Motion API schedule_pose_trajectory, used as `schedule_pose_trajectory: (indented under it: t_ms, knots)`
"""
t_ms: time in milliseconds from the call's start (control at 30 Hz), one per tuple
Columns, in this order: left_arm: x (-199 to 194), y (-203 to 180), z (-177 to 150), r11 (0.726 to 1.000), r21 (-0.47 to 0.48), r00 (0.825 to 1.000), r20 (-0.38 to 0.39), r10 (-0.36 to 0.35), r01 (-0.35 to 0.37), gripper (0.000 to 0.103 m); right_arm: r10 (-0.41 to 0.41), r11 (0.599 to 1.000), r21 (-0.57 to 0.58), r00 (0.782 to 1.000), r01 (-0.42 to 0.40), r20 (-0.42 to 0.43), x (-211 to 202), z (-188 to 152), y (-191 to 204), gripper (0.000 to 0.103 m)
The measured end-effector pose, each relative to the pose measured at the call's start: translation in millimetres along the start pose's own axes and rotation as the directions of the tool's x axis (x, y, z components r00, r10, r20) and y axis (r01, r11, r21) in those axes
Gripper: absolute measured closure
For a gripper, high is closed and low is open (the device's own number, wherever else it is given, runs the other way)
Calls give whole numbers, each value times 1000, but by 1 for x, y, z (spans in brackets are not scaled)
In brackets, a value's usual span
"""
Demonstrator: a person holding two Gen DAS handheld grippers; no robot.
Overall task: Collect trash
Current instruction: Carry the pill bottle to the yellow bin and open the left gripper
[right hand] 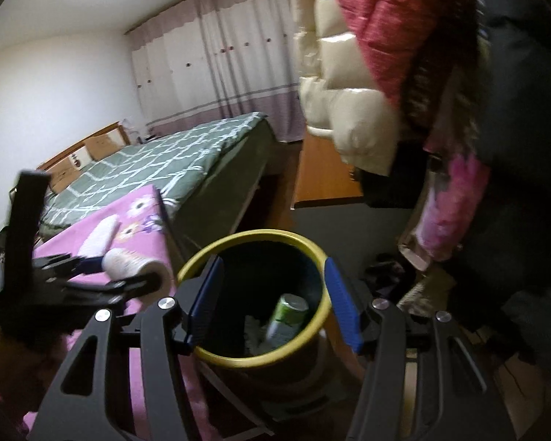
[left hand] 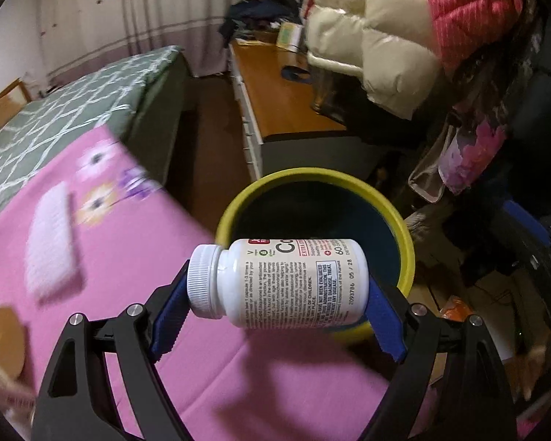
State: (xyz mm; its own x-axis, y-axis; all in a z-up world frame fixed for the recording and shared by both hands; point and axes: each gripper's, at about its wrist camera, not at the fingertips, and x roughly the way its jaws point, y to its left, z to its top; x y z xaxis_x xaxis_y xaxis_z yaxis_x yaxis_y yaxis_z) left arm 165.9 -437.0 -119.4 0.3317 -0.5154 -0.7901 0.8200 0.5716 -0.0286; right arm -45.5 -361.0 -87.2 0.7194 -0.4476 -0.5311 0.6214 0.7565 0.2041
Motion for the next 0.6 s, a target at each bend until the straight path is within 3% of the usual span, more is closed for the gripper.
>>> schedule_pose_trajectory:
  t_ms: [233, 367, 467, 600]
  knots:
    - [53, -16, 24, 1000, 21, 999, -33, -4, 5, 19, -34, 999, 40, 999, 34, -10, 1, -1, -28, 48]
    - [63, -15, 30, 1000, -13, 999, -41, -18, 17, 12, -39, 998, 44, 999, 39, -12, 1, 0, -31, 47]
    - [40, -9, 28, 999, -39, 1000, -2, -27, 27, 12, -37, 998, 41, 999, 37, -14, 1, -1, -29, 45]
    - [-28, 13, 10, 998, -68, 993, 115, 18, -10, 7, -9, 1000, 28, 999, 10, -33, 6, -4, -18, 44]
